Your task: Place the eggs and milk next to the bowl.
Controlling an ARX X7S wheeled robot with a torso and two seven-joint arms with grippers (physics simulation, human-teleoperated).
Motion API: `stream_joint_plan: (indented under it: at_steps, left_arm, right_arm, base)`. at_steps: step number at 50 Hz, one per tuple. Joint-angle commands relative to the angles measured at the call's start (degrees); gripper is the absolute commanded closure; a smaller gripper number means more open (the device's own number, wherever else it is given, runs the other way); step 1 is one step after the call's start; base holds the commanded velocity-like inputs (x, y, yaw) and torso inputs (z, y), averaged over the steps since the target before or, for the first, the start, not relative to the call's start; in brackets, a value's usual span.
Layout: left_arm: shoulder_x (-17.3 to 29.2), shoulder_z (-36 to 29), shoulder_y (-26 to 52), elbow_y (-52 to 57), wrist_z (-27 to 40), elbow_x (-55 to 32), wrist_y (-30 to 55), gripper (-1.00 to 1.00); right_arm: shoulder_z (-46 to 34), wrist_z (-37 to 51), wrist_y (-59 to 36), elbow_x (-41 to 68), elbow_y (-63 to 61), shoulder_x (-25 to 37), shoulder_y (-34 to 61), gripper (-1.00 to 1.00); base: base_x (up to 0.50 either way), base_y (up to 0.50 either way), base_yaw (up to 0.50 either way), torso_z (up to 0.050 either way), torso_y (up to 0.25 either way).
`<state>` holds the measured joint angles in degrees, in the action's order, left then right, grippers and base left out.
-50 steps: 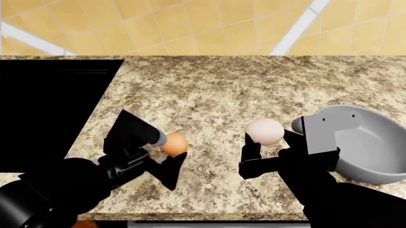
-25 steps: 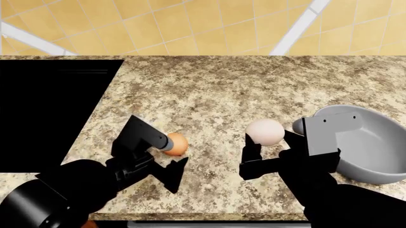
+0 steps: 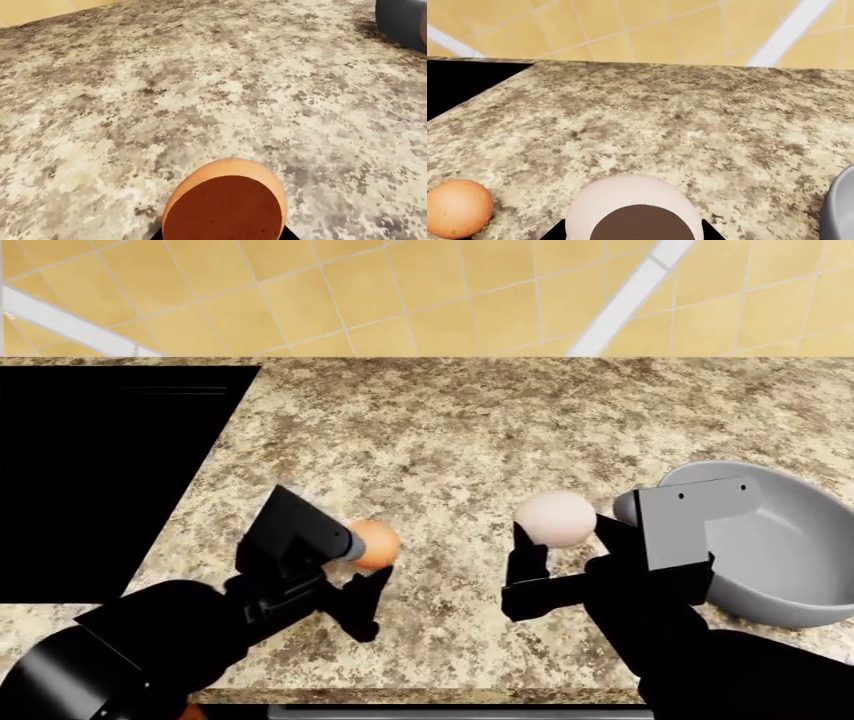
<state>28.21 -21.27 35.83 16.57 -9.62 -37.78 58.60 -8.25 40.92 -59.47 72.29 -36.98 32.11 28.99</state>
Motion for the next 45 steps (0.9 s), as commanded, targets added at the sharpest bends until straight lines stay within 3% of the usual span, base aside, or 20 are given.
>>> stream_joint_plan:
  at_steps: [1, 21, 45]
  left_arm:
    - [0.64, 4.75, -1.99, 4.30, 2.33, -3.54, 0.43, 1.00]
    - [1.86, 16.75, -5.81, 19.46, 8.61, -15.66, 5.46, 1.00]
    - [0.98, 22.73, -5.59, 26.52, 13.67, -25.52, 7.41, 1.00]
  right_arm:
    - [-0.43, -1.54, 0.13, -1.47, -0.72, 0.16, 0.13, 1.00]
    - [-0.37, 2.74, -1.35, 3.55, -8.14, 0.95, 3.24, 1.00]
    - [0.30, 16.24, -5.06, 16.55, -13.90, 6.66, 8.44, 1.00]
  base:
    - [0.00, 0.00, 0.00, 0.000, 0.000]
    - [0.00, 0.00, 0.00, 0.000, 0.000]
    - [0.00, 0.00, 0.00, 0.000, 0.000]
